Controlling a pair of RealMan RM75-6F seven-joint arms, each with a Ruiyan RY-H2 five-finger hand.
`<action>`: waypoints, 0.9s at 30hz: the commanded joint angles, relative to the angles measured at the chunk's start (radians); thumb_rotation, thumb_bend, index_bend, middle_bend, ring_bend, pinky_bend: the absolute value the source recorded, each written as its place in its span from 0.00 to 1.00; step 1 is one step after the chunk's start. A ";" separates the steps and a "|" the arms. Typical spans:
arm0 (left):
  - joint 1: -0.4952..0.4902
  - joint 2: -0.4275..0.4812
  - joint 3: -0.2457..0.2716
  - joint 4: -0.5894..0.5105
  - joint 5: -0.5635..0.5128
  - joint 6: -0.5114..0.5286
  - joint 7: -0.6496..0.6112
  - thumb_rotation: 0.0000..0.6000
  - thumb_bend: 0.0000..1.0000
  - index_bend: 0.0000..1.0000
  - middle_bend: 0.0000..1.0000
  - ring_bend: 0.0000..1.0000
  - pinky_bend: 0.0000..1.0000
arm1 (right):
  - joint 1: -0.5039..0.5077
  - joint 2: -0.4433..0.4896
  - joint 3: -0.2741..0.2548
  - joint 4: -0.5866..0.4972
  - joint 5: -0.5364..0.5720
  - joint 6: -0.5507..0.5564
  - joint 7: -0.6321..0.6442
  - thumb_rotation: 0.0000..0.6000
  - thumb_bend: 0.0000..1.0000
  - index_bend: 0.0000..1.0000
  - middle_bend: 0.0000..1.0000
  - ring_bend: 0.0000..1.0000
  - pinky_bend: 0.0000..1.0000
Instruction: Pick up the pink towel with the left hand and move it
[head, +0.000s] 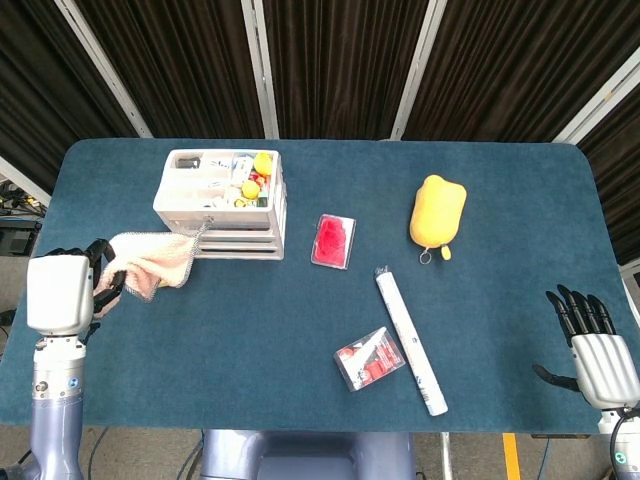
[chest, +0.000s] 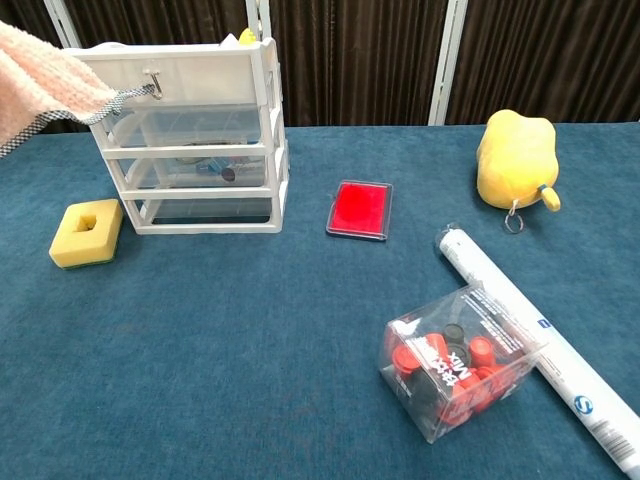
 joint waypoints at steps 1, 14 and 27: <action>-0.001 -0.004 0.002 0.006 -0.003 -0.001 -0.003 1.00 0.75 1.00 0.88 0.78 0.73 | 0.000 0.000 0.000 0.000 0.000 0.001 0.001 1.00 0.01 0.00 0.00 0.00 0.00; -0.008 -0.021 0.009 0.033 0.001 -0.003 -0.014 1.00 0.75 1.00 0.88 0.78 0.73 | 0.000 0.000 0.001 0.000 0.000 0.001 0.001 1.00 0.01 0.00 0.00 0.00 0.00; -0.008 -0.029 0.026 0.056 -0.030 -0.019 0.007 1.00 0.74 1.00 0.88 0.78 0.73 | -0.001 0.000 0.001 -0.001 0.000 0.001 0.002 1.00 0.01 0.00 0.00 0.00 0.00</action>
